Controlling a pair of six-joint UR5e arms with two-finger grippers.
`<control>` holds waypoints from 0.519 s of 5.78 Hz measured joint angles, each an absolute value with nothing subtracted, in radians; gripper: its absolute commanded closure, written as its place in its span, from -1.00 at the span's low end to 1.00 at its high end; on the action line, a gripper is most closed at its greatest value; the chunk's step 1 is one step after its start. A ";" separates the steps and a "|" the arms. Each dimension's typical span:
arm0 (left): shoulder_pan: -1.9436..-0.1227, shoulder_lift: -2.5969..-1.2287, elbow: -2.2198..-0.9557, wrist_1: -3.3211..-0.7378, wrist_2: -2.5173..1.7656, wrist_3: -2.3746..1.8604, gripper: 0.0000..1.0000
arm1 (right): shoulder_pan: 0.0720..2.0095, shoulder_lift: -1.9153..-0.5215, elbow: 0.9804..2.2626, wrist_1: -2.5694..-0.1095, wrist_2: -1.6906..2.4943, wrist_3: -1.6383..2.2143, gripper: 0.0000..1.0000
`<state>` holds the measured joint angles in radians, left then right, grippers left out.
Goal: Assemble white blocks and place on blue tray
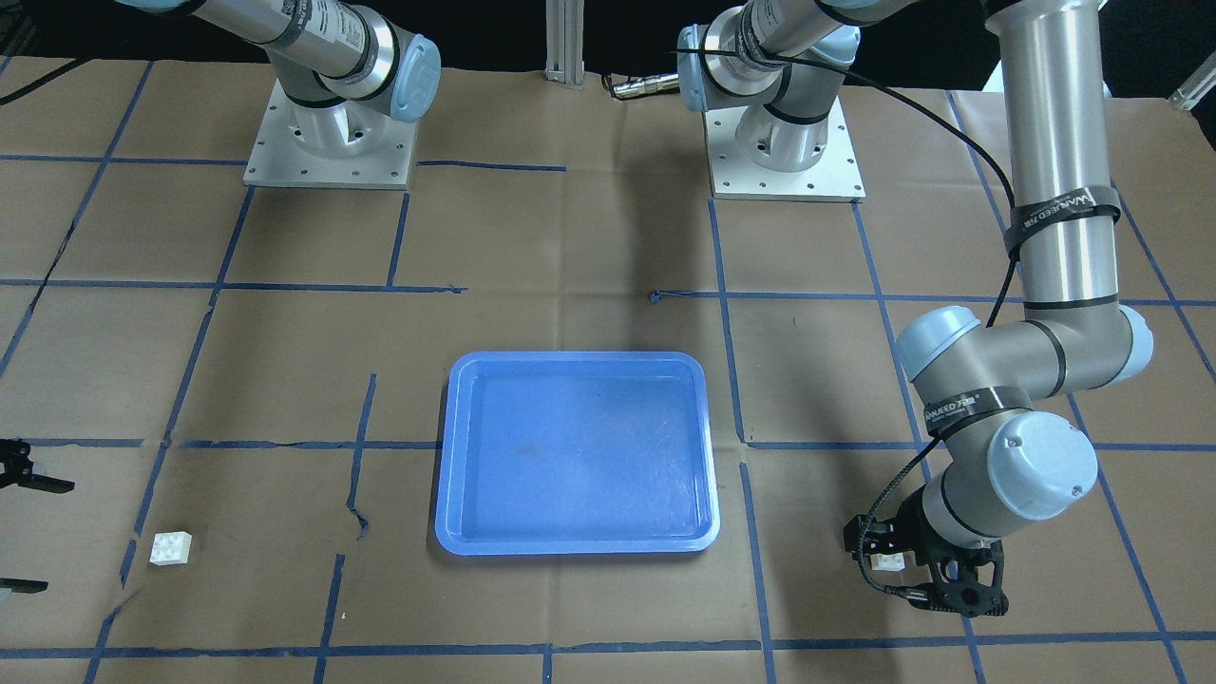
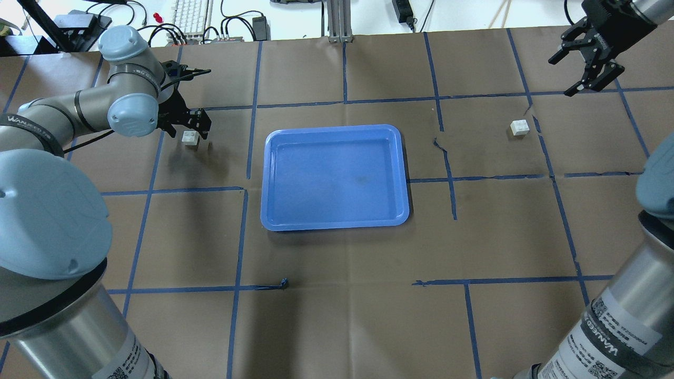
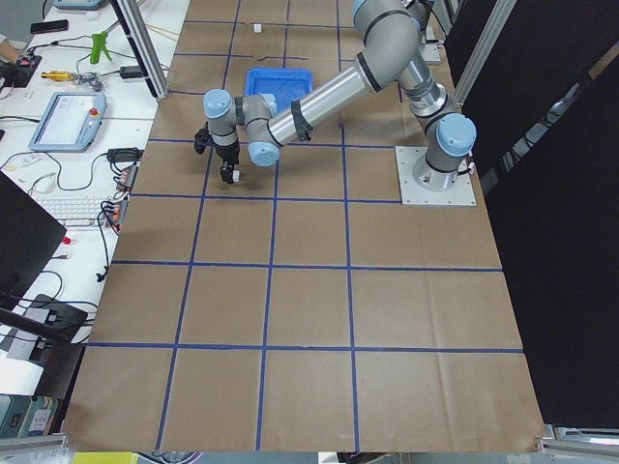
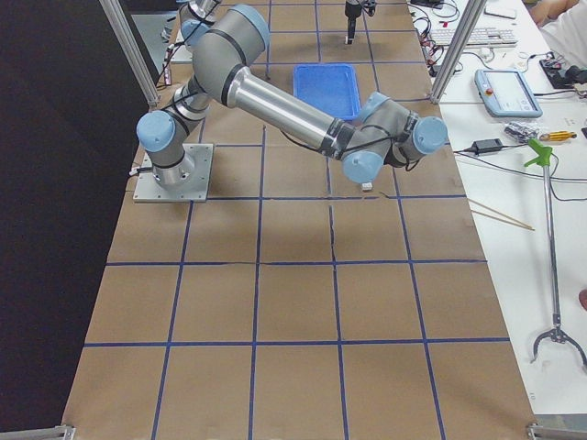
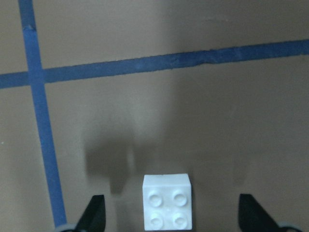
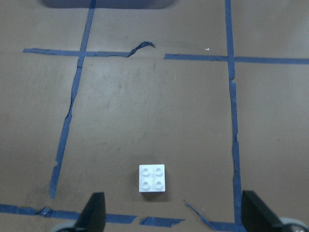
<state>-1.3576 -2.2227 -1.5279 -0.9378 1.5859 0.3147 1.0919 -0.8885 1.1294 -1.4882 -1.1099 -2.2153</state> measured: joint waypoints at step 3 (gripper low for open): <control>-1.359 -2.205 -1.521 -0.938 1.586 0.334 0.96 | 1.075 -0.822 1.242 -1.552 -0.993 -2.355 -0.98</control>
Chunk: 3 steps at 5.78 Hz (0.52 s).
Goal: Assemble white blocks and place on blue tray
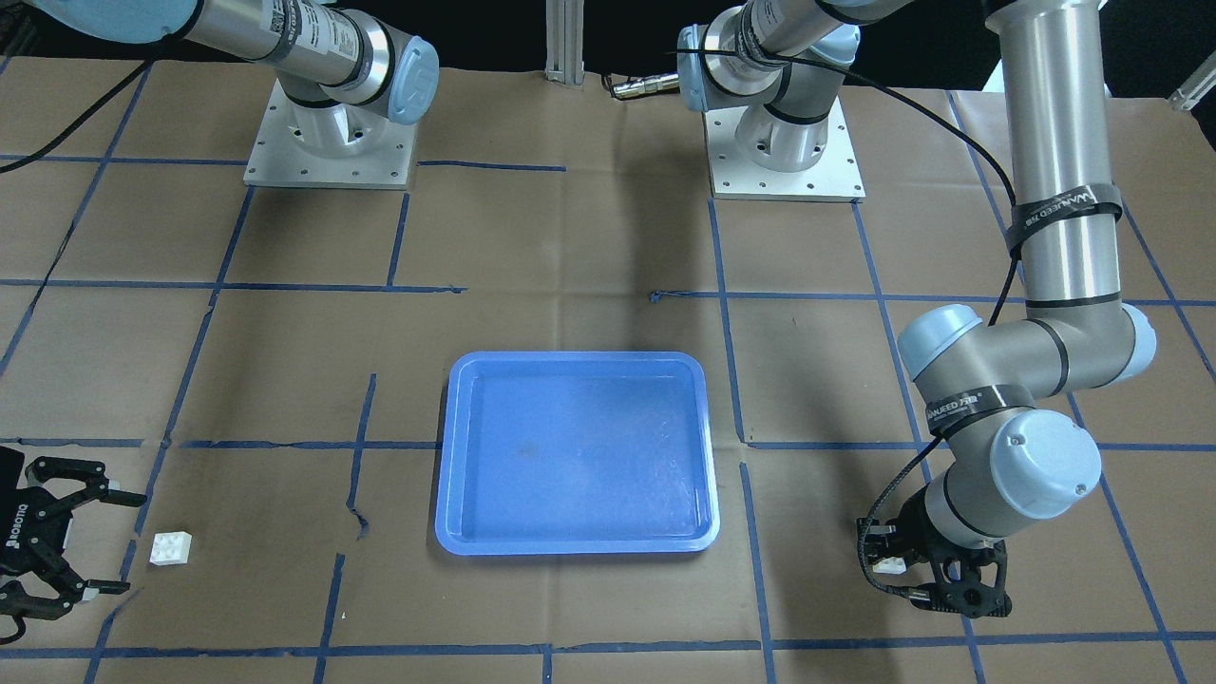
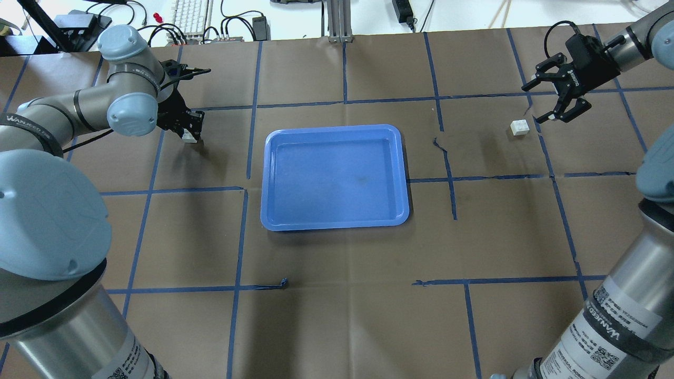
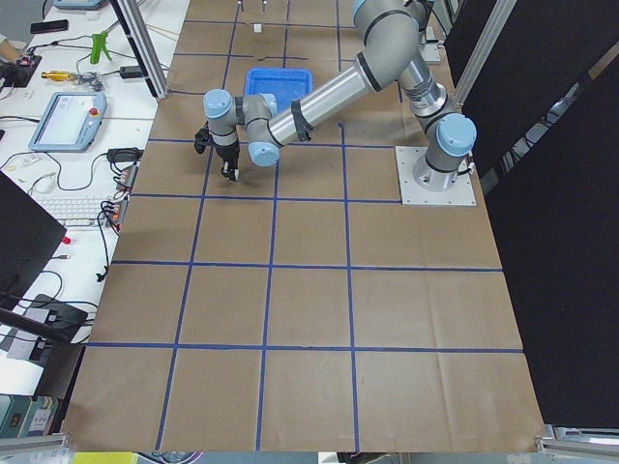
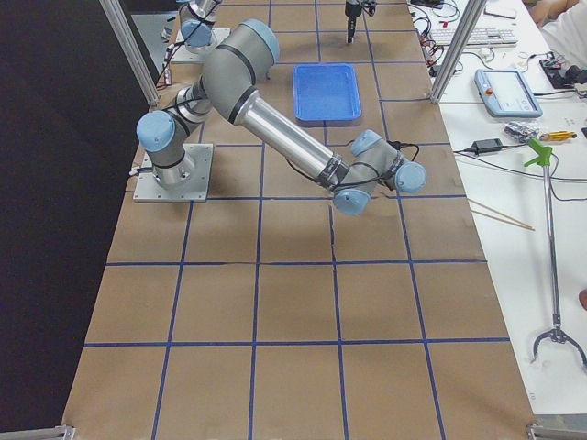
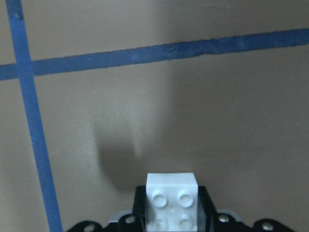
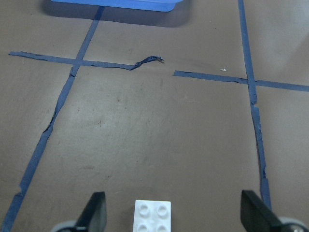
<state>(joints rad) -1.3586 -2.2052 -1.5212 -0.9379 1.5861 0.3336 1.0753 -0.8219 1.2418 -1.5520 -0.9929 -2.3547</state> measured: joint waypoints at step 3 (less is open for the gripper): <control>-1.514 -2.139 -1.545 -0.952 1.573 0.550 0.92 | 1.067 -0.763 1.254 -1.574 -0.999 -2.374 -0.97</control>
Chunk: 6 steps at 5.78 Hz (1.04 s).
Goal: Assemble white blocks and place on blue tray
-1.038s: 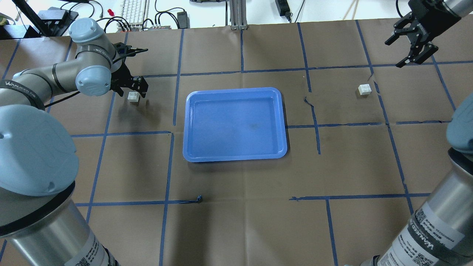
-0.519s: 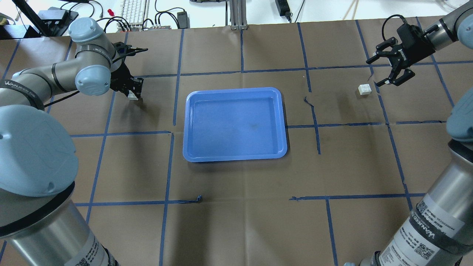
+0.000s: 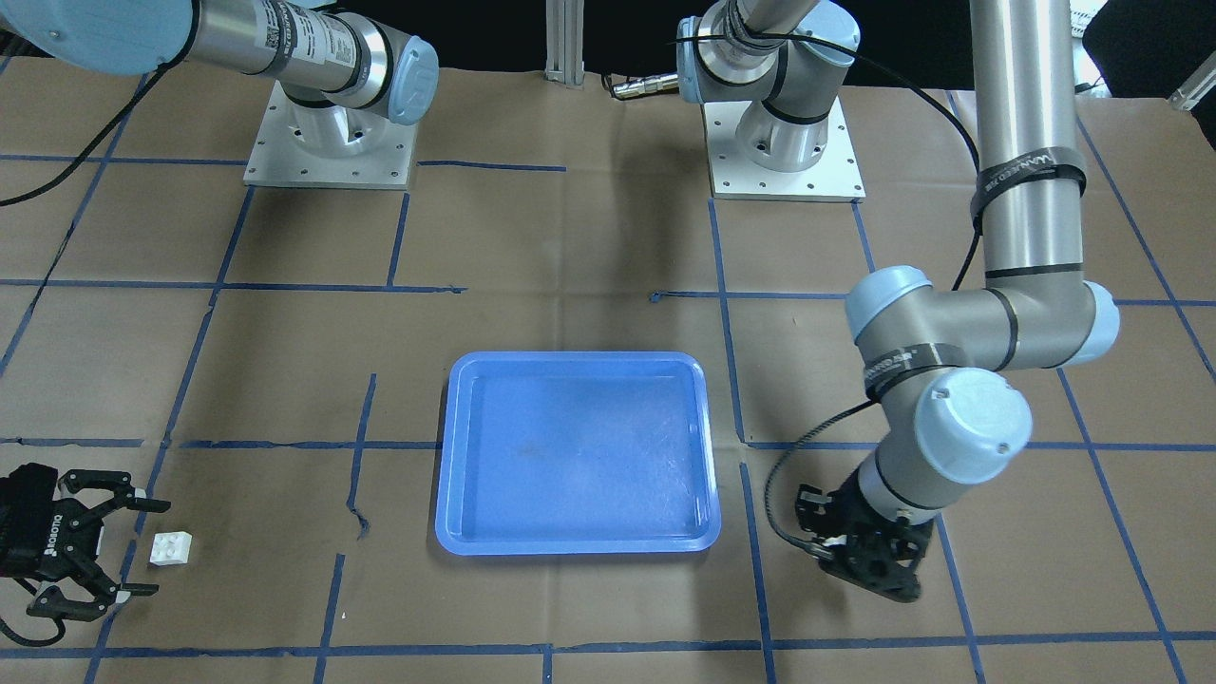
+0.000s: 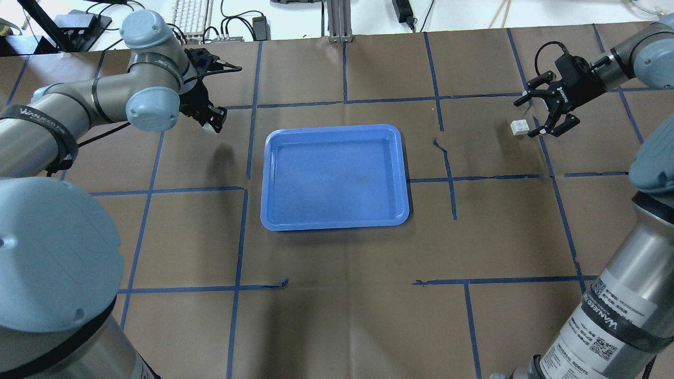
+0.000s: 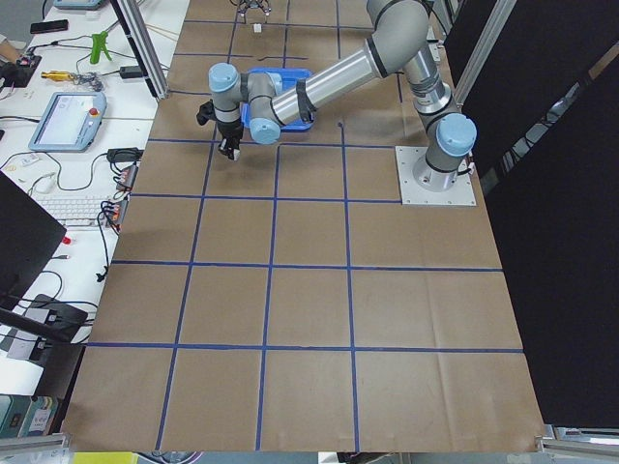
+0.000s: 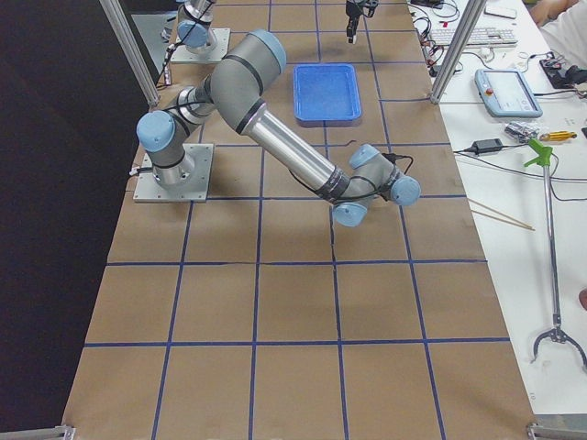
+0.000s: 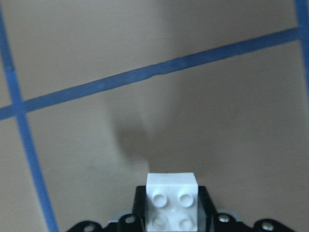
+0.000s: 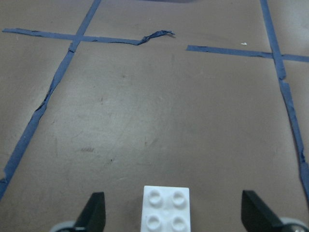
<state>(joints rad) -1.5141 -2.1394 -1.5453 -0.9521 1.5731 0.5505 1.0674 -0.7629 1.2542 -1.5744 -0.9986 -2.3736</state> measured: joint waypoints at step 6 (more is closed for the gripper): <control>-1.813 -2.076 -1.689 -0.946 1.565 1.132 0.93 | 1.051 -0.746 1.244 -1.573 -0.994 -2.375 -0.08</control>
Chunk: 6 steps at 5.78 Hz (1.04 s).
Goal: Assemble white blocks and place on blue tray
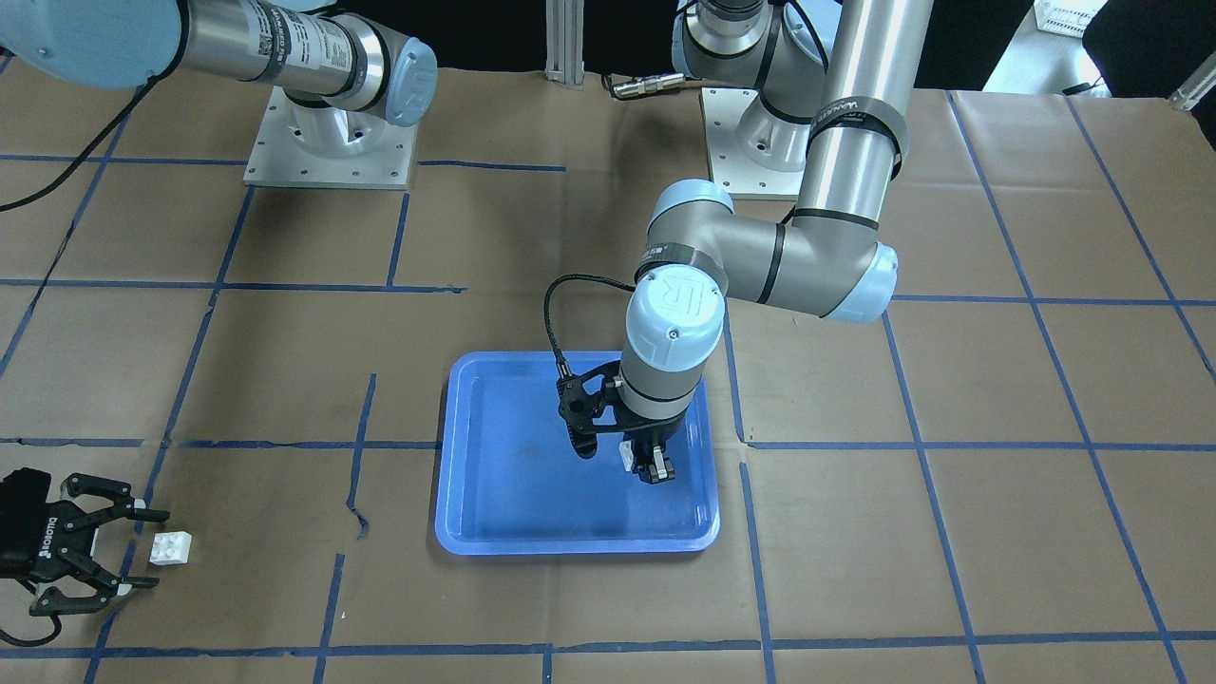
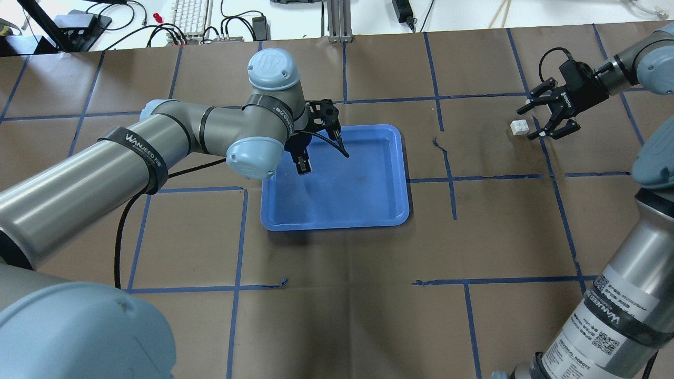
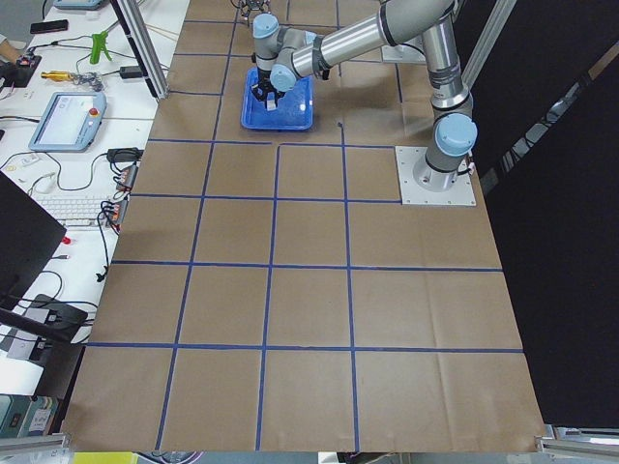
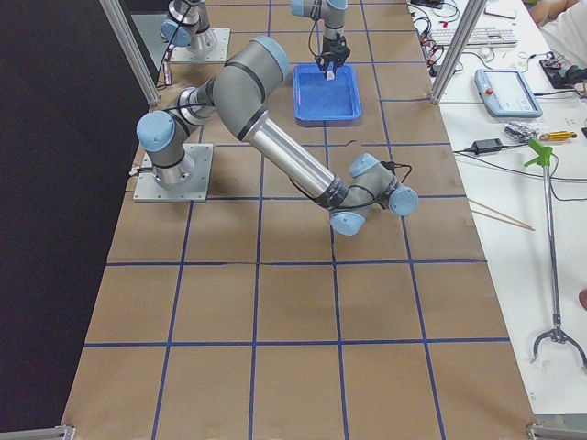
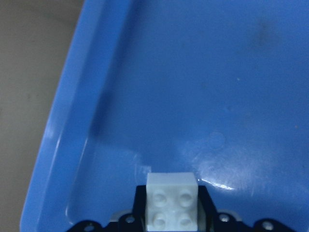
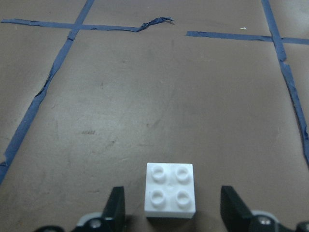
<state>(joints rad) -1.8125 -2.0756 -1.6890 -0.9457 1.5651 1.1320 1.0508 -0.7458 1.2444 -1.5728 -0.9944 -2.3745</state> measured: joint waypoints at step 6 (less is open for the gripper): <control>-1.839 -2.097 -1.734 -0.939 1.530 1.220 0.01 | 1.054 -0.786 1.239 -1.567 -0.996 -2.357 0.33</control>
<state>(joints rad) -1.8393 -2.0972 -1.7343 -0.9393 1.5296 1.2195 1.0541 -0.7856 1.2387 -1.5670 -0.9955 -2.3572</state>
